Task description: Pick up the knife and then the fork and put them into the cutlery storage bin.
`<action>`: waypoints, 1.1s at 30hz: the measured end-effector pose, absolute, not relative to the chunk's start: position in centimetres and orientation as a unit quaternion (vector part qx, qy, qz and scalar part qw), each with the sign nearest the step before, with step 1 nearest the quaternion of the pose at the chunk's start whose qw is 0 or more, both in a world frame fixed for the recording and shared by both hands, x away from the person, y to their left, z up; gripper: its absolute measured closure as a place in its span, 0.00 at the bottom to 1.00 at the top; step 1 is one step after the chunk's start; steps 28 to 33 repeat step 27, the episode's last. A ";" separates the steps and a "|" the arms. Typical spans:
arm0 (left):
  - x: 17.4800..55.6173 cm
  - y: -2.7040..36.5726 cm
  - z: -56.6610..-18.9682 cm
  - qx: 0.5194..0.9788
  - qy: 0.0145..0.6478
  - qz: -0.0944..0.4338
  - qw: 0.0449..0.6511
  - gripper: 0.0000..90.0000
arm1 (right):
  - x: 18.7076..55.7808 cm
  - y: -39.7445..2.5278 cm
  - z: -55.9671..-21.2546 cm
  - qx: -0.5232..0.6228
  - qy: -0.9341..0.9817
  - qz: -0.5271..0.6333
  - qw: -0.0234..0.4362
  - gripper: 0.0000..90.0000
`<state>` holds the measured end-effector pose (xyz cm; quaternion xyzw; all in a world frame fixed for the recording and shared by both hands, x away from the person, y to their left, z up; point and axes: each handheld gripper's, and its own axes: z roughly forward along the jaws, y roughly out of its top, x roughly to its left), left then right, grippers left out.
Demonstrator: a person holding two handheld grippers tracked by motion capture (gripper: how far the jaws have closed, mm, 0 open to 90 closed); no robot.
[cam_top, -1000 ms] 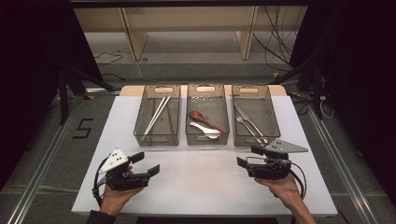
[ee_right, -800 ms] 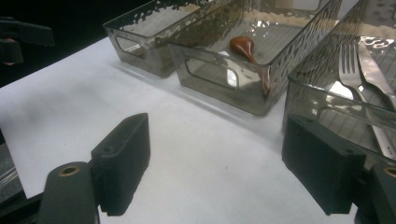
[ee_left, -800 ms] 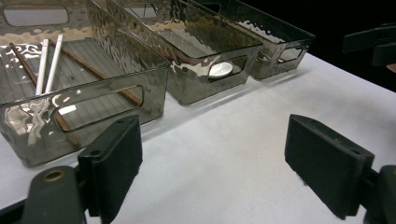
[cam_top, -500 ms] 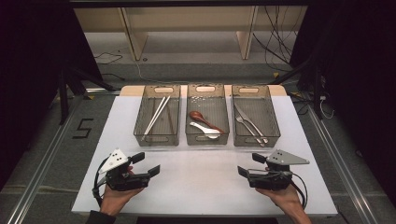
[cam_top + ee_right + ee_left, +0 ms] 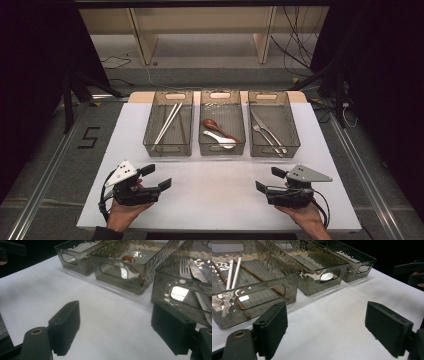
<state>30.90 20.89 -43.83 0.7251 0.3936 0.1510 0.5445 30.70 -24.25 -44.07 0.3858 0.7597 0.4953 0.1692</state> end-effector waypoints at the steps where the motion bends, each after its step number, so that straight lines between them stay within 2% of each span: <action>1: 30.9 20.9 -43.8 0.725 0.394 0.151 0.544 0.20 | 30.7 -24.3 -44.1 0.386 0.759 0.496 0.170 0.27; 33: 30.9 20.8 -43.8 0.727 0.391 0.151 0.543 0.20 | 30.5 -24.4 -44.1 0.386 0.753 0.504 0.173 0.27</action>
